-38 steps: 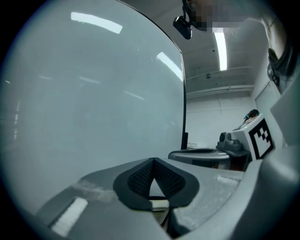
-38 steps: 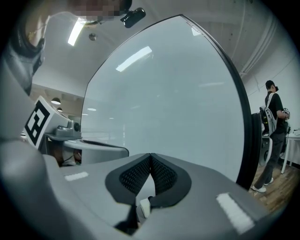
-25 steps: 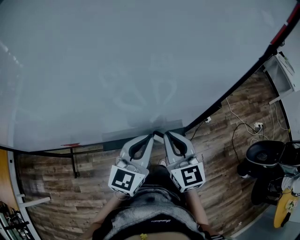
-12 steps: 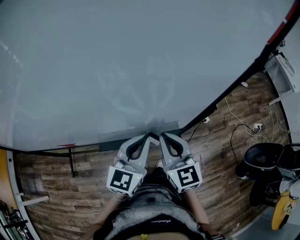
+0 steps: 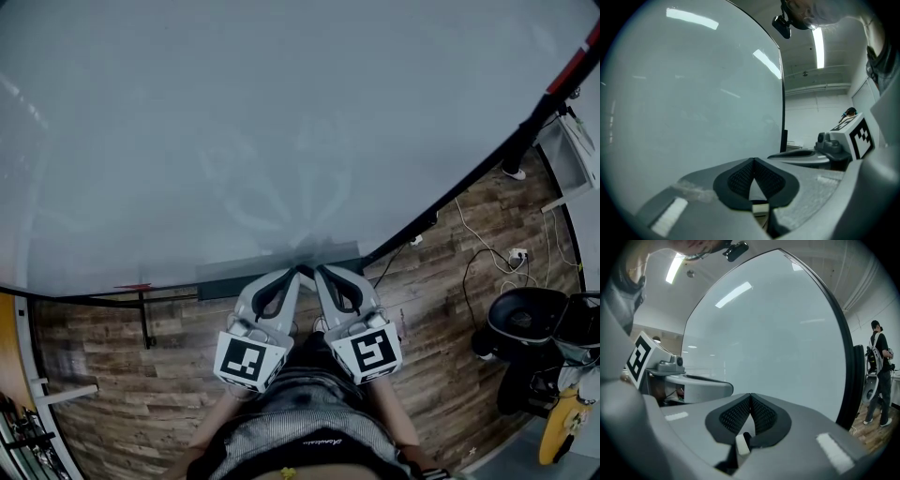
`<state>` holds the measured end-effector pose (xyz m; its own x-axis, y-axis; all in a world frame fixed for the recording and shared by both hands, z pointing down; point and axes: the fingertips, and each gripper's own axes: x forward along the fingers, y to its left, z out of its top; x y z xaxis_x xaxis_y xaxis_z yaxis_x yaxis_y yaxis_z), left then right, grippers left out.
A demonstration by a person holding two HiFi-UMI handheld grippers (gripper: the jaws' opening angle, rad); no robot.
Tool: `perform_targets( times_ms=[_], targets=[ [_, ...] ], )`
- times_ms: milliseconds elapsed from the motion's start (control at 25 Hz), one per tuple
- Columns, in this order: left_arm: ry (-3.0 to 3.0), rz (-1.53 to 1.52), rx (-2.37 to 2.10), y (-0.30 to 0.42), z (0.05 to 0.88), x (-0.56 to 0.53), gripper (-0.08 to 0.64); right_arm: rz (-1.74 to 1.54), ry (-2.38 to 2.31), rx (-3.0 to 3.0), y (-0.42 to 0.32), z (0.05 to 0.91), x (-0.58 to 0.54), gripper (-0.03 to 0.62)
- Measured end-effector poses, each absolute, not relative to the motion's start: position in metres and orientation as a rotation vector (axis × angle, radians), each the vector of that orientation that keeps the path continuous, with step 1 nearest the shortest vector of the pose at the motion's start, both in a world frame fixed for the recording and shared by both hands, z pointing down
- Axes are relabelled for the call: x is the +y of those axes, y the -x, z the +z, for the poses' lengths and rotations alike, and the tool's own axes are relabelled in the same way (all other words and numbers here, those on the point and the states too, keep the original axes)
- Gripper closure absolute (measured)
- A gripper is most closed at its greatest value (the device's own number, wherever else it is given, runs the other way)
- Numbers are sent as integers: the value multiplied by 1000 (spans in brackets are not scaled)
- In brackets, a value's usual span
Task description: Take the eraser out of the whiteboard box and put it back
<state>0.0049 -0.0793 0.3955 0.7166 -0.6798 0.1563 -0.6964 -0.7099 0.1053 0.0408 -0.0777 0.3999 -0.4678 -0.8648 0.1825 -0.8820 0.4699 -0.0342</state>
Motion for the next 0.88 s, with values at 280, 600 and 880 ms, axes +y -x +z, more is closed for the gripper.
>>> perform_targets(
  times_ms=[280,600,880],
  targets=[
    [-2775,180,-1123,-2,402,-78,560,209,-1514,-2566,-35,410,-77,589],
    [-2760,195,-1113,2,407,-74,560,196,-1493,-2522,-31,428,-79,589],
    [-2732,190,-1118,0,407,-72,560,215,-1451,-2475,-31,451,-78,589]
  ],
)
